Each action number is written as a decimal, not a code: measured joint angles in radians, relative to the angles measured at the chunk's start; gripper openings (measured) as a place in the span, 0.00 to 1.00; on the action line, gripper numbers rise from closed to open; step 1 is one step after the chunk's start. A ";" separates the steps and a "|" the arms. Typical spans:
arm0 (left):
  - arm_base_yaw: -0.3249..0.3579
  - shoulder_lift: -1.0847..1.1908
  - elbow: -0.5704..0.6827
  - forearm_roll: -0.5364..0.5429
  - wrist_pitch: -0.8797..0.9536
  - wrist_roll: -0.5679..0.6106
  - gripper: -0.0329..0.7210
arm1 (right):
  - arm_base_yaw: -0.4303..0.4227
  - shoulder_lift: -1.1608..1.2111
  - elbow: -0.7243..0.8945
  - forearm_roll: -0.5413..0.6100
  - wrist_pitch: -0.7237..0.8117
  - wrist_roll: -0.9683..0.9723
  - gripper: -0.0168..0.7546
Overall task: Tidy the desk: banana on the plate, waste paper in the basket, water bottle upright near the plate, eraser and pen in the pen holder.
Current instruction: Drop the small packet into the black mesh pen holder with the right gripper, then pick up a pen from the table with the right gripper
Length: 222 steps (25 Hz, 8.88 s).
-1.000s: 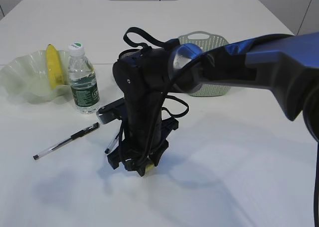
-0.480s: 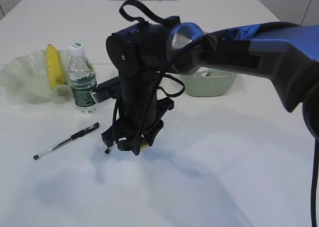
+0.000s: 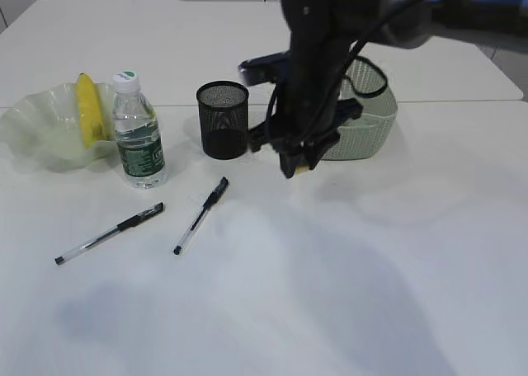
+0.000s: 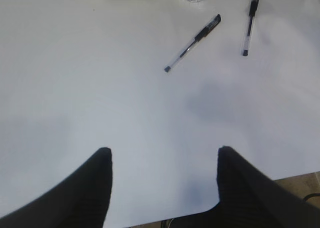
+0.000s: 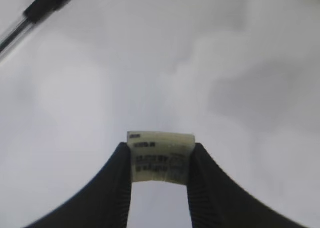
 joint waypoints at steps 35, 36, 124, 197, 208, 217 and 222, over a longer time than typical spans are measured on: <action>0.000 0.000 0.000 0.000 0.000 0.000 0.66 | -0.104 0.088 -0.099 0.331 -0.642 -0.500 0.31; 0.000 0.000 0.000 0.000 0.000 0.000 0.66 | -0.104 0.090 -0.099 0.340 -0.654 -0.510 0.31; 0.000 0.000 0.000 -0.004 -0.018 0.000 0.65 | -0.112 0.171 -0.099 1.016 -0.848 -1.192 0.53; 0.000 0.000 0.000 -0.005 -0.059 0.000 0.65 | 0.155 0.262 -0.308 0.027 -0.117 0.898 0.49; 0.000 0.000 0.000 -0.005 -0.069 0.001 0.65 | 0.155 0.319 -0.333 0.027 -0.115 0.939 0.49; 0.000 0.000 0.000 -0.005 -0.071 0.001 0.65 | 0.155 0.343 -0.360 0.027 -0.097 0.946 0.49; 0.000 0.000 0.000 -0.005 -0.077 0.001 0.65 | 0.155 0.355 -0.364 0.027 -0.065 0.946 0.49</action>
